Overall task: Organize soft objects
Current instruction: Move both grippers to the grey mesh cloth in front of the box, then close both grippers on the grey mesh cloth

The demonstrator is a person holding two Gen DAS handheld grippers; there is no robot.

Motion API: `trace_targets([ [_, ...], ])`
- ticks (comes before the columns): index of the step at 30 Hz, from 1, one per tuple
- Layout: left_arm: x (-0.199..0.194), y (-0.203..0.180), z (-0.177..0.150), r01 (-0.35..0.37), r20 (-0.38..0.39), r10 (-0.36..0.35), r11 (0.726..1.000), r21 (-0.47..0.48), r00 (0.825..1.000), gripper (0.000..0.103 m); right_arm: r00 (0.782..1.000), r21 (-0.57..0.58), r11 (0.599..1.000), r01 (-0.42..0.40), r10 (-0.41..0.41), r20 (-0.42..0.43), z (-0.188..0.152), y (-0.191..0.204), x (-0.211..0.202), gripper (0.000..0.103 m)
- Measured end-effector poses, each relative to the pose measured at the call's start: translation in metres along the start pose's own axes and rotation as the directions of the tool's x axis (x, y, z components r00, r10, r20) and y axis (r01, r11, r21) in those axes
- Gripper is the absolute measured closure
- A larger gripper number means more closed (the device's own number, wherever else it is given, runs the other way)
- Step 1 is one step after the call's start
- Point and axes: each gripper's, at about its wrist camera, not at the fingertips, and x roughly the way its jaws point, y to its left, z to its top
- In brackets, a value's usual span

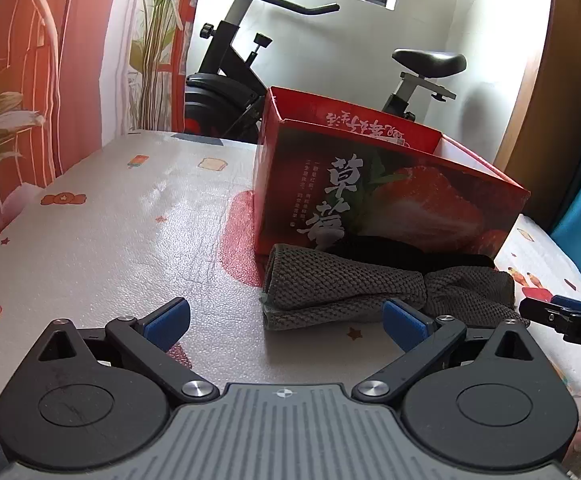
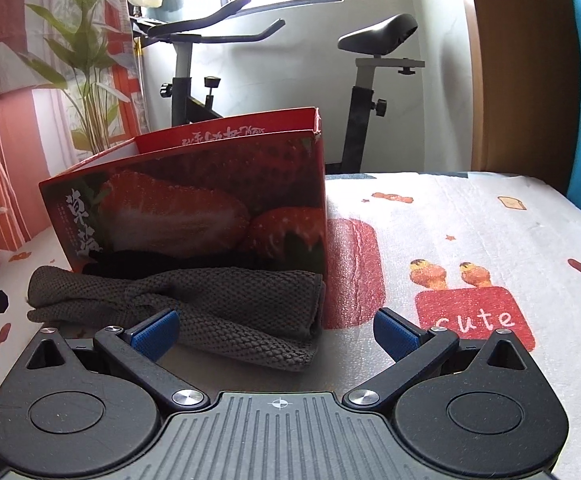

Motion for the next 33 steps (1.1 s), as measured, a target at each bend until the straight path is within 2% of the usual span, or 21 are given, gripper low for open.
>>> trace_targets([
  [4, 0.009, 0.002, 0.003, 0.016, -0.015, -0.016, 0.999, -0.031, 1.0, 0.0, 1.0, 0.022, 1.0, -0.001, 0.001, -0.007, 0.006, -0.004, 0.006, 0.0],
  [7, 0.018, -0.001, 0.009, 0.015, -0.01, -0.015, 1.0, -0.02, 1.0, 0.0, 1.0, 0.044, 0.999, -0.003, 0.004, -0.017, 0.01, -0.009, 0.013, 0.001],
  [12, 0.035, -0.004, 0.02, 0.049, -0.011, -0.049, 0.998, -0.029, 0.999, 0.0, 0.999, 0.077, 0.997, 0.002, 0.002, -0.05, 0.017, -0.016, 0.03, 0.011],
  [15, 0.047, -0.002, 0.023, 0.066, -0.025, -0.068, 0.996, -0.067, 0.997, 0.0, 0.997, 0.115, 0.993, -0.003, 0.011, -0.071, 0.021, -0.021, 0.041, 0.017],
  [18, 0.057, -0.003, 0.024, 0.06, -0.046, -0.064, 0.995, -0.082, 0.997, 0.002, 0.996, 0.122, 0.992, -0.007, 0.017, -0.087, 0.021, -0.021, 0.051, 0.022],
  [20, 0.063, -0.005, 0.023, 0.061, -0.065, -0.066, 0.995, -0.081, 0.996, 0.005, 0.994, 0.107, 0.994, -0.008, 0.019, -0.104, 0.021, -0.018, 0.056, 0.03],
  [21, 0.066, -0.006, 0.022, 0.071, -0.075, -0.077, 0.994, -0.082, 0.994, 0.009, 0.993, 0.095, 0.995, -0.01, 0.021, -0.114, 0.02, -0.016, 0.058, 0.032],
  [23, 0.071, -0.007, 0.019, 0.086, -0.096, -0.093, 0.993, -0.08, 0.991, 0.017, 0.99, 0.071, 0.997, -0.017, 0.027, -0.135, 0.018, -0.012, 0.062, 0.043],
  [24, 0.072, -0.008, 0.018, 0.092, -0.104, -0.099, 0.993, -0.072, 0.99, 0.027, 0.989, 0.06, 0.998, -0.023, 0.032, -0.146, 0.017, -0.01, 0.063, 0.046],
  [26, 0.073, -0.01, 0.015, 0.101, -0.12, -0.107, 0.993, -0.053, 0.987, 0.038, 0.987, 0.033, 0.999, -0.018, 0.023, -0.161, 0.016, -0.006, 0.063, 0.055],
  [28, 0.071, -0.01, 0.012, 0.112, -0.126, -0.116, 0.993, -0.038, 0.985, 0.061, 0.986, 0.014, 1.0, -0.012, 0.014, -0.169, 0.015, -0.003, 0.061, 0.064],
  [30, 0.066, -0.012, 0.009, 0.106, -0.131, -0.107, 0.994, -0.018, 0.986, 0.074, 0.984, 0.004, 1.0, -0.012, 0.012, -0.176, 0.014, -0.003, 0.058, 0.073],
  [33, 0.058, -0.011, 0.004, 0.103, -0.129, -0.104, 0.995, -0.012, 0.986, 0.079, 0.982, -0.003, 1.0, -0.023, 0.022, -0.185, 0.012, 0.0, 0.053, 0.082],
])
